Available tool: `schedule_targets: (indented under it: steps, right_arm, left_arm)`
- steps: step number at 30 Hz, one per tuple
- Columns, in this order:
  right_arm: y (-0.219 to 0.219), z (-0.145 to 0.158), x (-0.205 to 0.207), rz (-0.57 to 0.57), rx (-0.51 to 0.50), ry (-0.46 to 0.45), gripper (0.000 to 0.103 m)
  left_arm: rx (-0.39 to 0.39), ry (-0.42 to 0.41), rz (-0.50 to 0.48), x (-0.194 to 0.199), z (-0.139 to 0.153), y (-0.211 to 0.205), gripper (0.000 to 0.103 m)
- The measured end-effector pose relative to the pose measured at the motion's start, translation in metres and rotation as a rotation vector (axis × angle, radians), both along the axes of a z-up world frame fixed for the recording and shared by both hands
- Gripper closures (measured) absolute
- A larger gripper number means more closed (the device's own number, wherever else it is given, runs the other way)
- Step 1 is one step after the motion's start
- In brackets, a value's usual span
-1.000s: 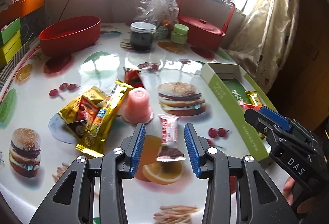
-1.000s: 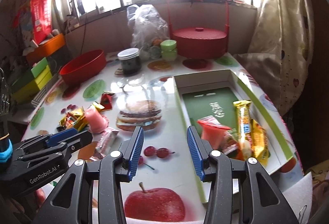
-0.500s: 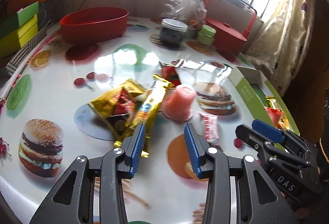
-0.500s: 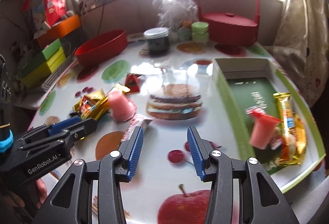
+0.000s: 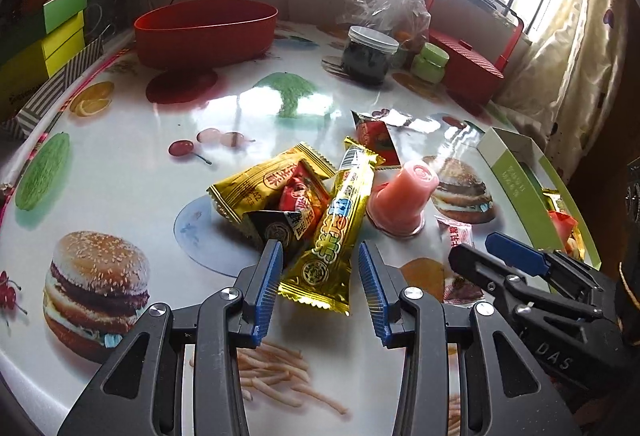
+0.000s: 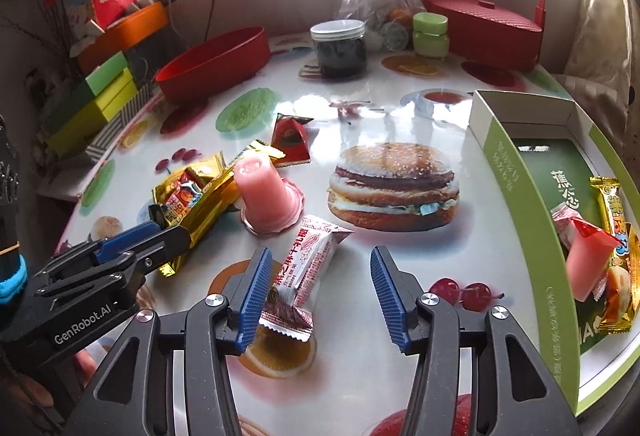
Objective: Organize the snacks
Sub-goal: 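Grasp the yellow wafer bar with left tool while right tool grasps white-red bar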
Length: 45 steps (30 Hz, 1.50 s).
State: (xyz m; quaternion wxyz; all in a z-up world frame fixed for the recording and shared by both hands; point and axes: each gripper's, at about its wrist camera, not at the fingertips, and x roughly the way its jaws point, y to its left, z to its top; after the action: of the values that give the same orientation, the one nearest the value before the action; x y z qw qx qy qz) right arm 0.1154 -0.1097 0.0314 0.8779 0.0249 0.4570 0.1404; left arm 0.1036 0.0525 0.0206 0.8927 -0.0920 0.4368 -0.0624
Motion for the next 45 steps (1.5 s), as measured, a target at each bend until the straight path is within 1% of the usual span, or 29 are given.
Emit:
schedule_targets:
  steps: [4,13,22,24,28,30,32,35,37,38,39,40,42,45]
  right_arm:
    - [0.004,-0.006,0.003,-0.003,-0.044,0.012,0.051]
    - [0.002,-0.009,0.004,-0.022,-0.13,0.002,0.051]
    - [-0.001,-0.01,0.004,-0.038,-0.163,-0.006,0.051]
    - [-0.002,-0.01,0.003,-0.041,-0.167,-0.005,0.051]
    - [-0.004,-0.01,0.002,-0.051,-0.17,-0.007,0.051]
    - [-0.005,-0.011,0.002,-0.055,-0.168,-0.008,0.052]
    - [-0.005,-0.01,0.002,-0.061,-0.173,-0.01,0.057]
    - [-0.007,-0.009,0.001,-0.066,-0.168,-0.01,0.061]
    - [-0.008,-0.009,0.0,-0.065,-0.164,-0.008,0.062]
    - [-0.008,-0.009,0.0,-0.064,-0.163,-0.008,0.062]
    - [-0.009,-0.009,0.0,-0.064,-0.162,-0.008,0.063]
    - [-0.009,-0.009,0.0,-0.064,-0.162,-0.008,0.063]
    - [-0.009,-0.009,0.0,-0.064,-0.162,-0.008,0.065]
    - [-0.01,-0.009,-0.001,-0.064,-0.158,-0.008,0.069]
  left_arm:
    - [0.019,-0.003,-0.025,0.005,0.001,-0.004,0.062]
    - [0.076,-0.009,-0.072,0.019,0.002,-0.02,0.062]
    - [0.134,0.006,-0.102,0.032,-0.004,-0.029,0.062]
    - [0.159,0.002,-0.105,0.033,-0.005,-0.031,0.062]
    - [0.17,-0.002,-0.106,0.034,-0.006,-0.032,0.062]
    - [0.191,-0.001,-0.11,0.034,-0.007,-0.034,0.062]
    - [0.206,-0.002,-0.11,0.034,-0.007,-0.036,0.062]
    - [0.217,-0.004,-0.108,0.033,-0.008,-0.039,0.062]
    - [0.218,-0.005,-0.103,0.032,-0.008,-0.039,0.062]
    - [0.218,-0.005,-0.1,0.032,-0.008,-0.039,0.064]
    - [0.222,-0.004,-0.096,0.032,-0.008,-0.039,0.071]
    - [0.225,-0.003,-0.092,0.032,-0.008,-0.039,0.073]
    - [0.22,-0.004,-0.097,0.031,-0.008,-0.04,0.077]
    - [0.223,-0.017,-0.11,0.028,-0.007,-0.042,0.079]
